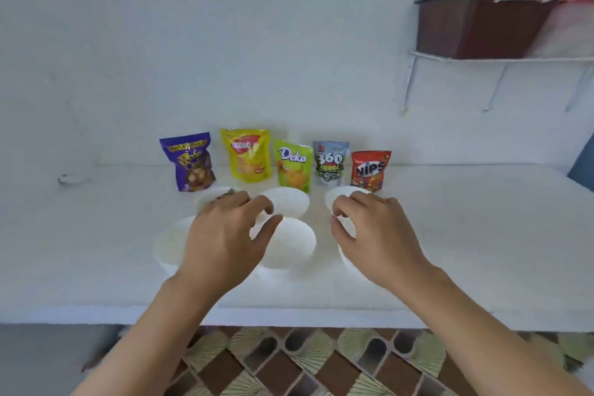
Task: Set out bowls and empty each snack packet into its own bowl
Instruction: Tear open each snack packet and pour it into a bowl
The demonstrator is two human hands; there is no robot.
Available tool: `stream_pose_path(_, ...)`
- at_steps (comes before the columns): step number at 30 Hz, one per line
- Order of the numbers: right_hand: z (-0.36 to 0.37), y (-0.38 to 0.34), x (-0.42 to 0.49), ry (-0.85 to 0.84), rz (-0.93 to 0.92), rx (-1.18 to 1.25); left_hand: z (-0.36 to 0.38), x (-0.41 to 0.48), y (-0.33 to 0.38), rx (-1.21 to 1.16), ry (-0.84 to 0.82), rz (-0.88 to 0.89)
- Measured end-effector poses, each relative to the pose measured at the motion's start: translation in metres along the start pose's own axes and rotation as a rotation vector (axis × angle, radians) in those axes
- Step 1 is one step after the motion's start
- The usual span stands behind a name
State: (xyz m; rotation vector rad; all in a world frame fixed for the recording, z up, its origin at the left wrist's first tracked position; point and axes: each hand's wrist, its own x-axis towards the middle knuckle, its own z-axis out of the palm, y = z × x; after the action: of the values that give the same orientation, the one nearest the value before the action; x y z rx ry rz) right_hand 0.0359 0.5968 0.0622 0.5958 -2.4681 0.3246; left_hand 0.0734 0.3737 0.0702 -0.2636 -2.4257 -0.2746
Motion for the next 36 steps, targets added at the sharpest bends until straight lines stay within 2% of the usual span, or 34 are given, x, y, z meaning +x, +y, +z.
stream_pose_path(5, 0.065, -0.06, 0.075, -0.008, -0.068, 0.063, -0.008, 0.012, -0.104, 0.08, 0.007, -0.074)
stream_pose_path(15, 0.16, -0.149, 0.203, -0.032, -0.073, 0.072, 0.0, 0.069, -0.282, 0.146, -0.08, -0.116)
stream_pose_path(24, 0.248, -0.174, 0.287, -0.166, -0.103, 0.093, 0.069, 0.116, -0.371, 0.165, -0.256, -0.214)
stream_pose_path(30, 0.309, -0.168, 0.36, -0.214, -0.109, 0.088, 0.117, 0.171, -0.419, 0.136, -0.222, -0.243)
stream_pose_path(36, 0.345, -0.169, 0.427, -0.19, -0.123, 0.06, 0.153, 0.226, -0.45, 0.132, -0.142, -0.288)
